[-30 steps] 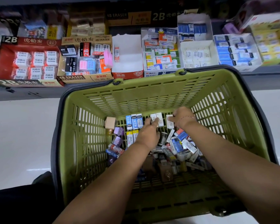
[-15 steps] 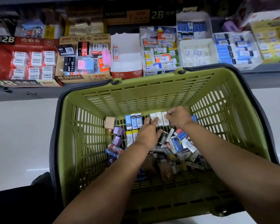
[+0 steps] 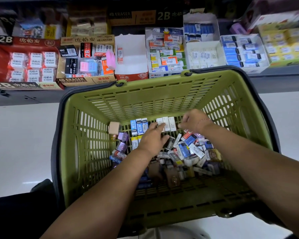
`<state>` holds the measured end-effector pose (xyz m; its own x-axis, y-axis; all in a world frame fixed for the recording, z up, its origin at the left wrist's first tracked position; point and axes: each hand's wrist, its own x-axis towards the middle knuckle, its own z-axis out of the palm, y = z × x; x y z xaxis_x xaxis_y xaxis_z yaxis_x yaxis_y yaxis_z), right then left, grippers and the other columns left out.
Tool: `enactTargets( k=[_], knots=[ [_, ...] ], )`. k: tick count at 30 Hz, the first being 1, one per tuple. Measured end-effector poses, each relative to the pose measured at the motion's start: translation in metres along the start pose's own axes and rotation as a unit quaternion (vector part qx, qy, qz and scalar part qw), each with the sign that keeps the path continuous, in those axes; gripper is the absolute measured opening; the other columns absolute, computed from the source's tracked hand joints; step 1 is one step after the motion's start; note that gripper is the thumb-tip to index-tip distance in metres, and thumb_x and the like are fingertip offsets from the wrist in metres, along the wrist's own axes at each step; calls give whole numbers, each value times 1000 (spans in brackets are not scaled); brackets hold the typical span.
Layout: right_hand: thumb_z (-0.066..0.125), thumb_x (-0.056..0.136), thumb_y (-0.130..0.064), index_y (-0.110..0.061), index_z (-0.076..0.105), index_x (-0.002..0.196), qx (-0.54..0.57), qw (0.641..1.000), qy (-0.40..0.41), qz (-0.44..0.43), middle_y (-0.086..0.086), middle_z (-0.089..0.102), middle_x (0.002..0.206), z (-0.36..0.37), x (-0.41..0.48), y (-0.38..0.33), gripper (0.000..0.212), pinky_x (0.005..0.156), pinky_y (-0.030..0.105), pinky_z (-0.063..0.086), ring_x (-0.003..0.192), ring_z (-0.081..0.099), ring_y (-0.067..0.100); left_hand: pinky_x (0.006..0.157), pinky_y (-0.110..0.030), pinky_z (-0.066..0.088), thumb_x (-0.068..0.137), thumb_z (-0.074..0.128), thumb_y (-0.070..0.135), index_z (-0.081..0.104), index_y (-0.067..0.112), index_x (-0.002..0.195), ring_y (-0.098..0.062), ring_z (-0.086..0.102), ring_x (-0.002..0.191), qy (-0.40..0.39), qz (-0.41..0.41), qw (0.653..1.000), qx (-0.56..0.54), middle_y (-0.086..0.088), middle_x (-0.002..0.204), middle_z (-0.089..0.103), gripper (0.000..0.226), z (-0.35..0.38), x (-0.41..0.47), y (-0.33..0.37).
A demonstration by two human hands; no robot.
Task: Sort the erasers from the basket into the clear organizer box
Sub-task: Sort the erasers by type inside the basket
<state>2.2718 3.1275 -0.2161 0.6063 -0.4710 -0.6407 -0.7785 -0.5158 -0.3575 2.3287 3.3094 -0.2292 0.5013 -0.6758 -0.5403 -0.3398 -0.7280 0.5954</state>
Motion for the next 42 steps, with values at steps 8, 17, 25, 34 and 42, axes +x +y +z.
enactTargets(
  k=[8, 17, 25, 34, 42],
  knots=[
    [69, 84, -26, -12, 65, 92, -201, 976, -80, -9, 0, 69, 108, 1, -46, 9, 17, 73, 26, 48, 81, 63, 16, 107, -31, 31, 89, 66, 36, 41, 19, 145, -24, 40, 134, -34, 39, 998, 27, -5, 147, 43, 64, 11, -13, 12],
    [69, 84, -20, -7, 55, 113, -155, 988, -21, -1, 11, 63, 111, 21, -59, 29, 35, 85, 34, 52, 101, 61, 26, 85, -26, 42, 90, 65, 15, 54, 16, 120, -24, 54, 112, -23, -25, 998, -56, -8, 131, 54, 32, 16, -22, 4],
    [74, 80, -22, -18, 62, 78, 170, 978, 98, 75, 4, 68, 99, 10, -4, 2, 14, 78, 25, 49, 92, 64, 21, 101, -30, 39, 92, 62, 14, 59, 8, 121, -26, 49, 115, 50, -9, 997, 49, -8, 124, 43, 30, 5, -17, -4],
    [65, 84, -17, -8, 69, 101, 140, 985, 59, 77, 4, 60, 83, 21, 28, -3, 20, 63, 22, 47, 77, 55, 18, 103, -35, 38, 98, 51, 16, 25, 8, 150, -30, 46, 127, 35, 2, 997, 64, -9, 155, 18, 58, 15, -5, 2],
    [73, 82, -24, -5, 69, 79, 60, 993, 93, 27, 8, 71, 86, 34, 7, 0, 20, 68, 23, 48, 77, 66, 20, 108, -32, 34, 98, 47, 14, 23, 9, 151, -27, 39, 135, 35, -7, 999, 35, -7, 158, 15, 59, 13, -4, -1]
  ],
)
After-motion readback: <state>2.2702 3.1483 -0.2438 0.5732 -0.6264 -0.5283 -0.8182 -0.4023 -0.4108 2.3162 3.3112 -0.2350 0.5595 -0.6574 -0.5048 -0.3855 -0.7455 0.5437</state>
